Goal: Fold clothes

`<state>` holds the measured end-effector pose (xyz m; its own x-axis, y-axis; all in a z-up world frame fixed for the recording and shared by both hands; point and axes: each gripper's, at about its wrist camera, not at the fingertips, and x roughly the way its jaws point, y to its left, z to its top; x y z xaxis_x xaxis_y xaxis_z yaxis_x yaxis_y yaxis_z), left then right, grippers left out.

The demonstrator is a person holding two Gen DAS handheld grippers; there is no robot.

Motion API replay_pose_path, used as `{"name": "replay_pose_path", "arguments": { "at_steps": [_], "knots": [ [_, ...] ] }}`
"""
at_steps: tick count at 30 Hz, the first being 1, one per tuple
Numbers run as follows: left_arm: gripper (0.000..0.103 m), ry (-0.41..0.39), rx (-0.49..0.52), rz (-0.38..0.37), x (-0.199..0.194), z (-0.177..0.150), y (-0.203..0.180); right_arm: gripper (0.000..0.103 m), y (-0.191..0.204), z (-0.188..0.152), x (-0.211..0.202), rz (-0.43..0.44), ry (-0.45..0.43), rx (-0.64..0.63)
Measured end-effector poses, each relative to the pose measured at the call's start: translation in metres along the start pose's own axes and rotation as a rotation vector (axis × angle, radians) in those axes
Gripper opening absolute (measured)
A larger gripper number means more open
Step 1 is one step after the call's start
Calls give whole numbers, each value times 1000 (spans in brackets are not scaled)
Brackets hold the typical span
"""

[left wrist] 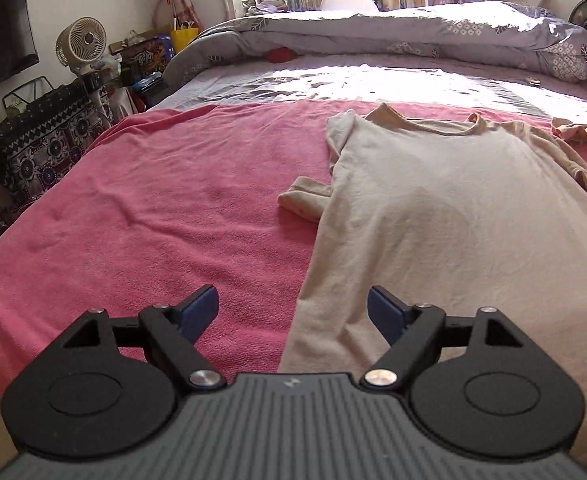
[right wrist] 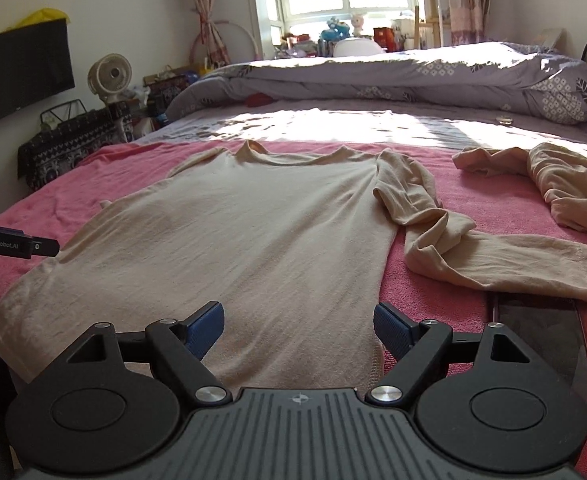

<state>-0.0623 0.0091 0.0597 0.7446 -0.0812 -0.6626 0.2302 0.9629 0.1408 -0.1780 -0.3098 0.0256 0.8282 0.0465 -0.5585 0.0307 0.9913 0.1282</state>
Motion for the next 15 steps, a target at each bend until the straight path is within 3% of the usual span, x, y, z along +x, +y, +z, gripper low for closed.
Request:
{"name": "replay_pose_path", "arguments": {
  "at_steps": [4,8,13,15],
  "knots": [
    [83,5,55,-15,2,1,-17,82,-24,14,-19,-58,-93,37],
    [83,35,76,-27,10,-3,-27,83,-83,28,-36,-166,-178,189],
    [84,75,75,-31,21,-10,-31,82,-169,30,-27,-313,-190,407],
    [85,81,56,-38,23,-12,-29,81,-196,29,-17,-334,-175,475]
  ]
}}
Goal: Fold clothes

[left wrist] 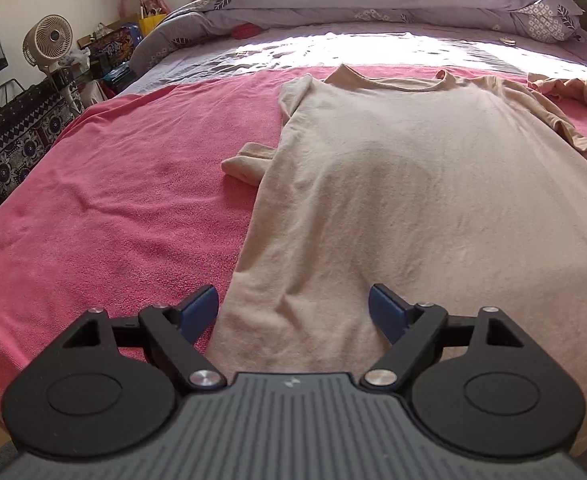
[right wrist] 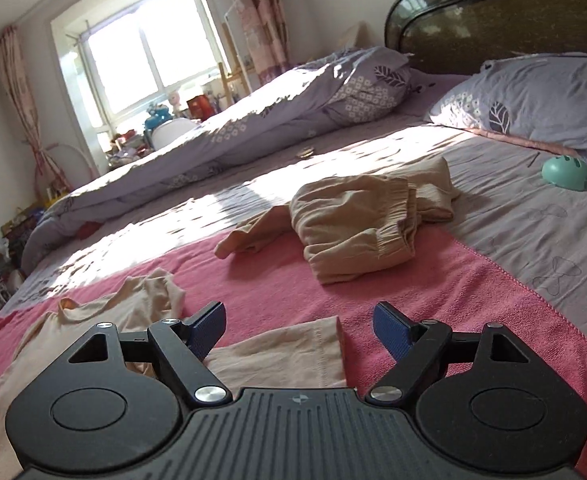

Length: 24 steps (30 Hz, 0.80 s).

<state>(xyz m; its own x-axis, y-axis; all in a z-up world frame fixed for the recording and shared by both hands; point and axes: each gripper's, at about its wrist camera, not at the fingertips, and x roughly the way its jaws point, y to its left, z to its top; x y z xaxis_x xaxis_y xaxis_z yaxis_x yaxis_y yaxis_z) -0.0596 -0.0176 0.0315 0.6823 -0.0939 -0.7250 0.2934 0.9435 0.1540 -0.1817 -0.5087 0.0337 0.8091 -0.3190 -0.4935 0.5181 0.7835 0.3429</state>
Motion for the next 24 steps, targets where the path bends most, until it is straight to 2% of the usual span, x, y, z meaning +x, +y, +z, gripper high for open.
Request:
{"name": "replay_pose_path", "arguments": {
  "at_steps": [5,6,8,10,11,12,18,24],
  "knots": [
    [89,7,-34,-8,5,-2,5,74,-17,0,44,18,89,63],
    [90,7,-36,-8,6,-2,5,69,-15,-3,51,12,116,57],
    [91,5,-40,-7,7,-3,5,55,-11,-9,61,2,160,41],
    [92,1,-42,-4,8,-3,5,30,-7,-15,67,-5,192,21],
    [92,-1,-46,-4,8,-3,5,23,-5,-15,66,-1,194,11],
    [93,-2,-49,-5,8,-4,6,11,-4,-16,65,6,194,8],
    [94,-4,-53,-9,10,-3,6,8,-5,-6,50,25,128,66],
    [95,-6,-57,-10,11,-2,3,7,-12,36,36,-47,11,93]
  ]
}}
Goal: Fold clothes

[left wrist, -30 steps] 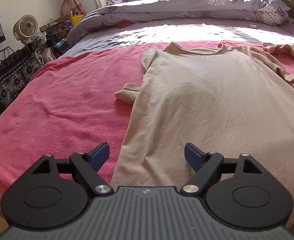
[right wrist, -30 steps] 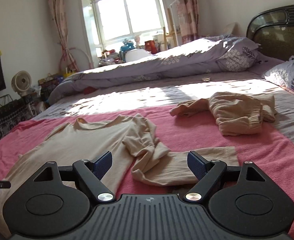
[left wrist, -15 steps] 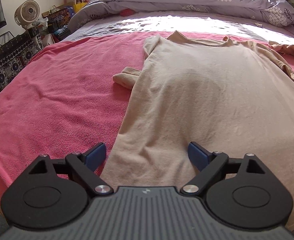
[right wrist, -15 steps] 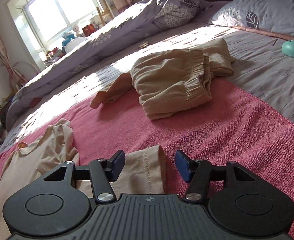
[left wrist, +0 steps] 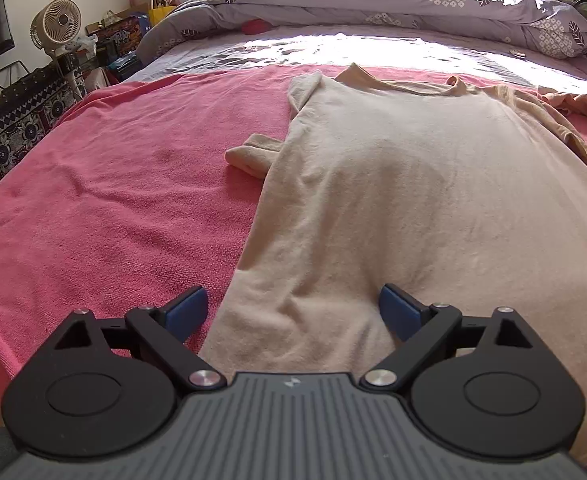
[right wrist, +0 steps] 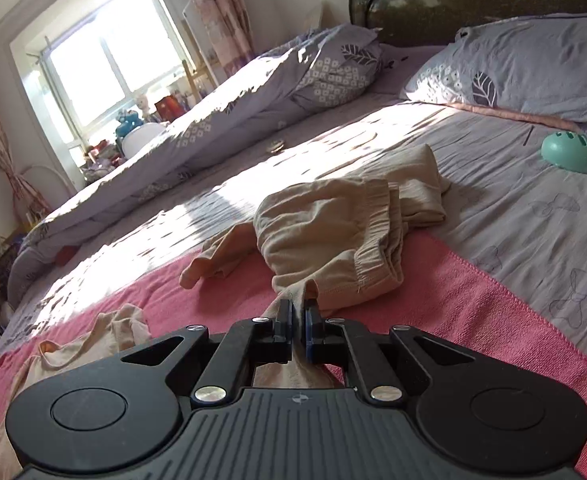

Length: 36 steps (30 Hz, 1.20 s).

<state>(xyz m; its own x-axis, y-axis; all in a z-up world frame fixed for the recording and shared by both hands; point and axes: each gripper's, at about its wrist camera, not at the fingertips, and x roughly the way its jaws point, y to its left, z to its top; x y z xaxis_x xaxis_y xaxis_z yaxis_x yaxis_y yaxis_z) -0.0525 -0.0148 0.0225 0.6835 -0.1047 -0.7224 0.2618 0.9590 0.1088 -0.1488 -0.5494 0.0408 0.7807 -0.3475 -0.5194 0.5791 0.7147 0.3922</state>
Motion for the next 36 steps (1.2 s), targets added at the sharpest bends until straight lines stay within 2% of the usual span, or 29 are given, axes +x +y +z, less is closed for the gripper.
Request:
{"name": "replay_pose_path", "arguments": {
  "at_steps": [10,15,21,25,29,33,36],
  "knots": [
    [97,-12,-23,-18,4,-1,2,7,-24,87,-20,-190,-163,-25],
    [98,-18,-31,-27,6,-1,3,7,-22,120,-10,-246,-165,-48],
    [99,-33,-41,-45,9,-2,4,7,10,151,4,-300,-164,-84],
    [101,-66,-45,-66,11,-6,6,7,62,161,0,-272,-188,-160],
    [101,-111,-39,-86,11,-12,8,7,157,154,6,-155,-185,-294],
    [101,-131,-44,-116,12,-13,12,7,264,122,25,22,-126,-400],
    [101,-140,-43,-131,12,-14,15,7,345,68,48,156,-38,-493]
  ]
}}
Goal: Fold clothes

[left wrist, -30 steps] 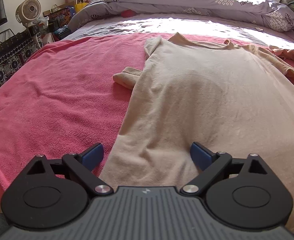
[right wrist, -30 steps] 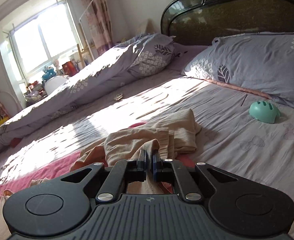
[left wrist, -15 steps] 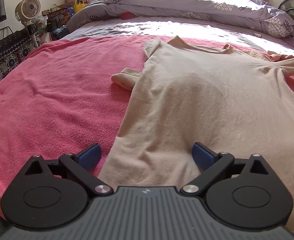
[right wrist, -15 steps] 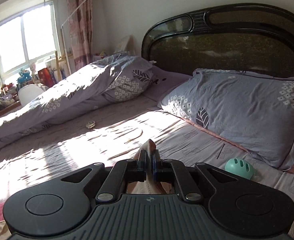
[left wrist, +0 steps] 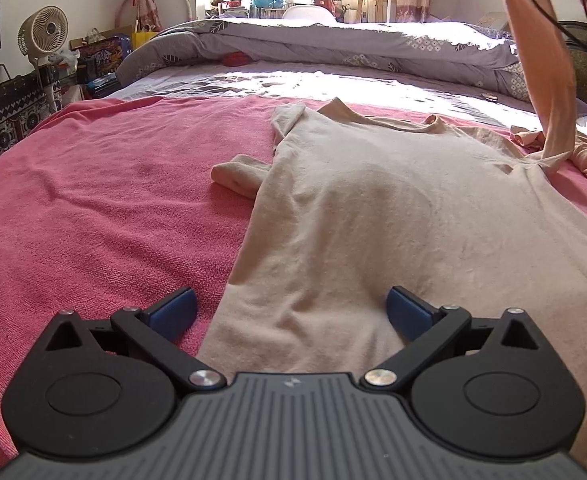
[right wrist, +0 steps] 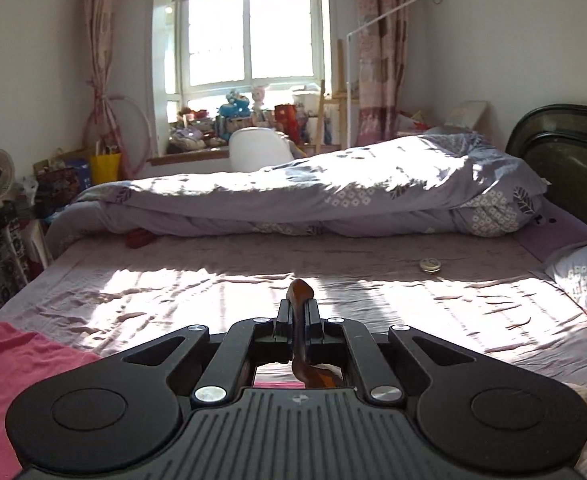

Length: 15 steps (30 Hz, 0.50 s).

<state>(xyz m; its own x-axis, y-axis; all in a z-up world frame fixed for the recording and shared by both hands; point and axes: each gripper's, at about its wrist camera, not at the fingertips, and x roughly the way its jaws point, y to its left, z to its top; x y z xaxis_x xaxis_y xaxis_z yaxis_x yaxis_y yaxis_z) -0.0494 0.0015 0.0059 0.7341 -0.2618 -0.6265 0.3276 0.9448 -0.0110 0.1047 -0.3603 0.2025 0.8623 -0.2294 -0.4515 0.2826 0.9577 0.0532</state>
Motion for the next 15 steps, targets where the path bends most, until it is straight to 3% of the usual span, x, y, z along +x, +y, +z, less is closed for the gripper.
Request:
{"name": "replay_pose_path", "arguments": {
  "at_steps": [4,8,10,12,15],
  "knots": [
    [101,-9,-5,-24,1,1,4,7,113,-47,50,193,154,-78],
    [101,-13,-3,-32,2,1,5,12,179,-103,74,338,338,-124],
    [101,-14,-1,-31,3,1,4,35,187,-123,64,371,373,-148],
    [101,-16,-1,-29,4,2,4,56,180,-134,45,369,349,-176],
    [102,-18,4,-21,6,2,2,63,141,-141,13,344,269,-195]
  ]
}}
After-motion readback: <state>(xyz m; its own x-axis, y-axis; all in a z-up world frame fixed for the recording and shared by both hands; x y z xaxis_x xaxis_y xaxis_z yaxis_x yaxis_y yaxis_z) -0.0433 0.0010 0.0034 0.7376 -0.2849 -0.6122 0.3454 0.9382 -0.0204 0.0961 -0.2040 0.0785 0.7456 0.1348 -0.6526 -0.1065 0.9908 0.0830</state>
